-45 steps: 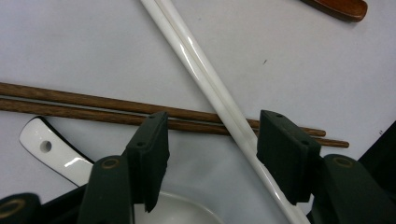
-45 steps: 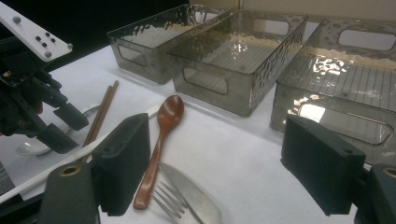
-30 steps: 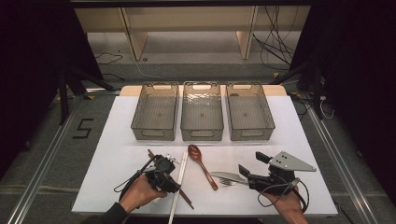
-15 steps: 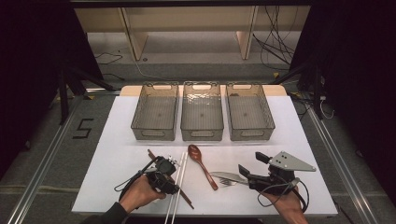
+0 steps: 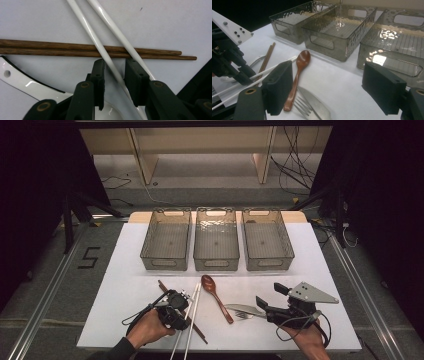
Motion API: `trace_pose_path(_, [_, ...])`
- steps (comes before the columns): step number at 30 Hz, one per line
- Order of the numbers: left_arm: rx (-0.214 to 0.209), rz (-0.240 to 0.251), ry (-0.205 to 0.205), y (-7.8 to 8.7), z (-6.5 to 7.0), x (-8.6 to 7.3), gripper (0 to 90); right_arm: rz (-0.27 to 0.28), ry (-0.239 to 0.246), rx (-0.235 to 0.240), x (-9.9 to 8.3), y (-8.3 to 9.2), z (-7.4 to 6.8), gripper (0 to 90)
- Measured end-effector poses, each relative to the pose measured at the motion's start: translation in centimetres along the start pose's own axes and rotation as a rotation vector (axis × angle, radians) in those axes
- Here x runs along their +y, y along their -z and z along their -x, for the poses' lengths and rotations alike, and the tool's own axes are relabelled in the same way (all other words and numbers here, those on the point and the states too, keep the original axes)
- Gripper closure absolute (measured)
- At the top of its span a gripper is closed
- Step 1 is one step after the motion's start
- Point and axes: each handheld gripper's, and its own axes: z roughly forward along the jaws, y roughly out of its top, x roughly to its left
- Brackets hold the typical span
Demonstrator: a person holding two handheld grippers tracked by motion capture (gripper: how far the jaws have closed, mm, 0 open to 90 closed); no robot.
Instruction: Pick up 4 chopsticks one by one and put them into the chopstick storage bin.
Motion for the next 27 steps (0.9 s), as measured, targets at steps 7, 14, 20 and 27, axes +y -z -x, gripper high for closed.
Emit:
trace_pose_path(7, [-0.011, 0.005, 0.024, 0.0, -0.3, -0.1, 72.1, -0.005, 0.004, 0.003, 0.0, 0.0, -0.1, 25.7])
trace_pose_path(14, [-0.028, 0.004, 0.043, 0.1, -0.7, -0.1, 73.8, -0.004, 0.000, 0.002, 0.0, 0.0, 0.0, 25.7])
trace_pose_path(20, [-0.034, 0.005, 0.056, 0.1, -0.9, -0.1, 74.8, -0.008, 0.004, 0.005, 0.0, -0.1, -0.1, 25.7])
trace_pose_path(27, [-0.032, 0.005, 0.075, 0.1, -1.0, -0.2, 77.4, -0.008, 0.004, 0.004, 0.0, -0.1, -0.1, 25.7])
